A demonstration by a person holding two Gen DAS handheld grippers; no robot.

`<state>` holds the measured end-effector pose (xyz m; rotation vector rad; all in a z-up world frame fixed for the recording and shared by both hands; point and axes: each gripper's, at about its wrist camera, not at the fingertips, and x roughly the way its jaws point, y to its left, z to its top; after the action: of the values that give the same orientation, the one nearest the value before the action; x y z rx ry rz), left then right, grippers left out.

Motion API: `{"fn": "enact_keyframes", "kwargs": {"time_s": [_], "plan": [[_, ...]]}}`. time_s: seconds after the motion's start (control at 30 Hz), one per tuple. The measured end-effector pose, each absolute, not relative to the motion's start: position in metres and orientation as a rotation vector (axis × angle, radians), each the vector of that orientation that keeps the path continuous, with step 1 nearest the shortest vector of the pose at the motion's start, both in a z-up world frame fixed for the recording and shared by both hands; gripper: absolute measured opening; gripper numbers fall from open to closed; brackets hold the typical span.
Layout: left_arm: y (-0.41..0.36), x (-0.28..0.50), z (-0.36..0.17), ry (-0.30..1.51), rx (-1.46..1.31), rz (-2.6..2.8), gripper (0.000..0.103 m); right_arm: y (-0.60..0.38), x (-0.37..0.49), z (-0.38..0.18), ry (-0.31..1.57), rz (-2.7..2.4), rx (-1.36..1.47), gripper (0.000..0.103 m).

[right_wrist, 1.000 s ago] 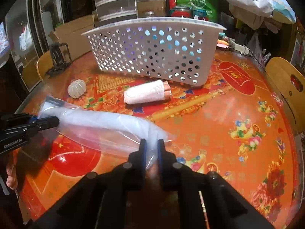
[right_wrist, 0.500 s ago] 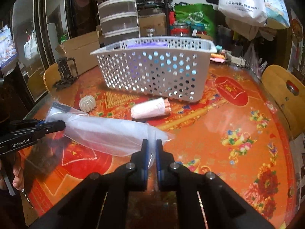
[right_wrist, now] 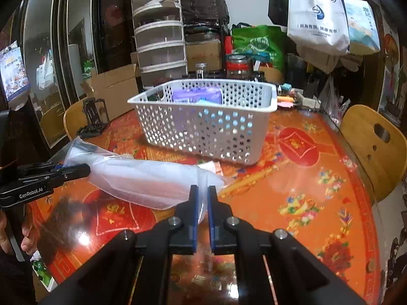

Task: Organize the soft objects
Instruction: 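Carry the large clear bag over the basket and open both tools inside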

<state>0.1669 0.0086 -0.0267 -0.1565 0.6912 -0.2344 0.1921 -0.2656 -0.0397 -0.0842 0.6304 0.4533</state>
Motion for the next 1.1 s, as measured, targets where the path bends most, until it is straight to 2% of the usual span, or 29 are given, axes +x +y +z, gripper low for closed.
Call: {"fn": "enact_keyframes", "kwargs": {"time_s": [0.4,0.73,0.93,1.1], "plan": [[0.005,0.188,0.034,0.607,-0.128,-0.242,0.007,-0.269,0.206,0.014,0.545,0.446,-0.087,0.005],[0.010,0.267,0.103,0.572,-0.110,-0.237,0.007,-0.262,0.266,0.065,0.507,0.416,-0.093,0.005],[0.017,0.338,0.111,0.606,-0.105,-0.210,0.007,-0.251,0.320,0.072,0.530,0.394,-0.083,0.005],[0.019,0.390,0.083,0.685,-0.095,-0.190,0.007,-0.245,0.365,0.047,0.590,0.364,-0.080,0.005]]}}
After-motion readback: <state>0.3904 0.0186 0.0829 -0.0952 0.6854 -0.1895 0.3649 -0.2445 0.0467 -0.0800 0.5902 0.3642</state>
